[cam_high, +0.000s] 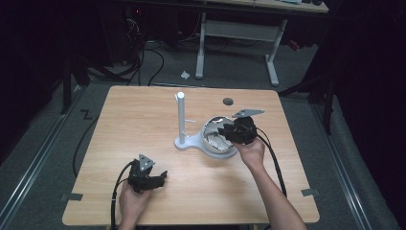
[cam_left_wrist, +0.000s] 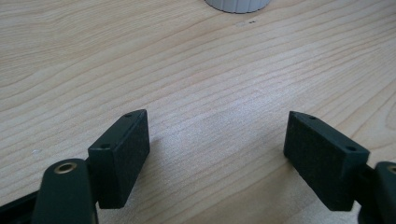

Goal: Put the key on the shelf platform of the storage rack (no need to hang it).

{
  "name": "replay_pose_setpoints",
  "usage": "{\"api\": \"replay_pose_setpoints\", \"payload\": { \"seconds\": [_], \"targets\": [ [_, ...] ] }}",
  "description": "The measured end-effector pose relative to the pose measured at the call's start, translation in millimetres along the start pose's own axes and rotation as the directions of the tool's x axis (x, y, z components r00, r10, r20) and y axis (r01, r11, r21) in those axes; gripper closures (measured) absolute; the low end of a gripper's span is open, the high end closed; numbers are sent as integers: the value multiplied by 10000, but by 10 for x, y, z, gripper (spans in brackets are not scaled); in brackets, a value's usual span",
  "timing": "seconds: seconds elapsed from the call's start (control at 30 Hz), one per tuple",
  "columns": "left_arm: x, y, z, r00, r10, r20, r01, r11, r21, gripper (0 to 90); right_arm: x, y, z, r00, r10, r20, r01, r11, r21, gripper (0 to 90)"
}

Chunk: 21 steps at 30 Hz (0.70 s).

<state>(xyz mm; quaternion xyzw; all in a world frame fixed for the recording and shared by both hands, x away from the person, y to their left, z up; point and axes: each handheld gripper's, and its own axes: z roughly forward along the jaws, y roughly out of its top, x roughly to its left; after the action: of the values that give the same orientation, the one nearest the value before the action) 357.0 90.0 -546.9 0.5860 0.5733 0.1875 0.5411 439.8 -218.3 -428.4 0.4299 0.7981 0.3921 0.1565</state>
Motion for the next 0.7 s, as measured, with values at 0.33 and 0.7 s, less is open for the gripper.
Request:
{"api": "replay_pose_setpoints", "payload": {
  "seconds": [0.33,0.7],
  "targets": [
    [0,0,1,10000,-17,4,17,10000,-16,230,-46,-9,-140,9996,111,250,-109,9999,-66,606],
    [-1,-1,1,10000,-5,1,5,10000,-13,230,-152,-138,-270,9978,573,337,-565,9981,-236,596]
  ]
}}
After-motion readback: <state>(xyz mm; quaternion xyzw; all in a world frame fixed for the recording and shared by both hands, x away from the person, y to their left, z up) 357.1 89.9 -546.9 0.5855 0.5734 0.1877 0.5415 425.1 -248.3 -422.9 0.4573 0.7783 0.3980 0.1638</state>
